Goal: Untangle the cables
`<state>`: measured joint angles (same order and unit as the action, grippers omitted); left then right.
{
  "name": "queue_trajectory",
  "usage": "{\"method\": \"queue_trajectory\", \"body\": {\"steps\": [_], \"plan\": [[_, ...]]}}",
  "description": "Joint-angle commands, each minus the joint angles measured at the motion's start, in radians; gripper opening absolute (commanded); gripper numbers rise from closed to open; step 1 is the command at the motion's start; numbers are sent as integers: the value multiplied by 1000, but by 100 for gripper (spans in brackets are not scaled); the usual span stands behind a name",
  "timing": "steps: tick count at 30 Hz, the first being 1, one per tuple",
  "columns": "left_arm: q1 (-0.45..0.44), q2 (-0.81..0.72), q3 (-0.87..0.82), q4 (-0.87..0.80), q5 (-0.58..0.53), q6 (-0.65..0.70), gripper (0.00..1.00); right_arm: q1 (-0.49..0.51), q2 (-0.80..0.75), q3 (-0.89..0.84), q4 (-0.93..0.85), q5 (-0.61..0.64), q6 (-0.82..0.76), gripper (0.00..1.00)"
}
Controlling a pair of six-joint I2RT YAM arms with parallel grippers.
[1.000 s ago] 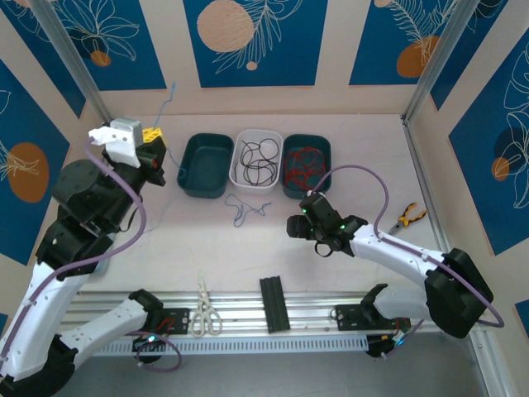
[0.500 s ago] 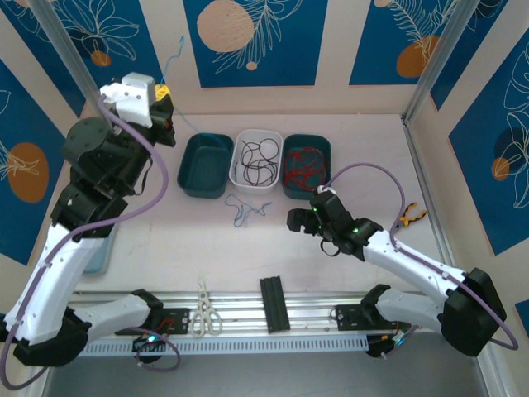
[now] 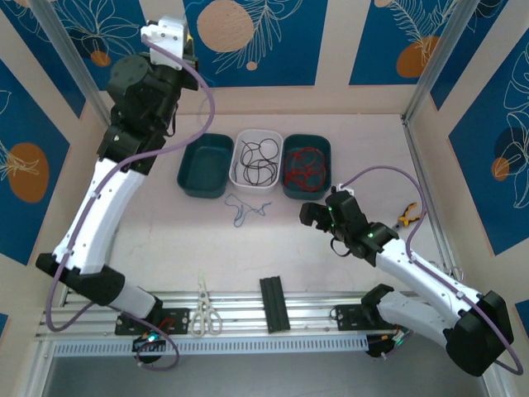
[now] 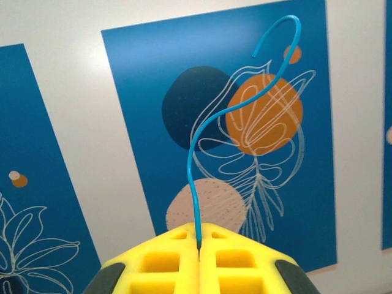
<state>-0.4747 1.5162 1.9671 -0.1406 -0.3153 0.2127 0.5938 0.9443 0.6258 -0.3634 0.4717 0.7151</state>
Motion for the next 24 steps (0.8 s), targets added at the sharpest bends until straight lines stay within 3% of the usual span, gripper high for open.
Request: {"method": "queue_trajectory", "body": {"steps": [1,11,24], "plan": [[44,48,47,55,-1,15,0,-5,0,-6,-6,5,-1,99],[175,79,-125,86,42,-125,0,-9,25,0,-2,-7,3,99],[181,63,-273,73,80,-131,0,-9,50,12,7,-21,15,99]]}}
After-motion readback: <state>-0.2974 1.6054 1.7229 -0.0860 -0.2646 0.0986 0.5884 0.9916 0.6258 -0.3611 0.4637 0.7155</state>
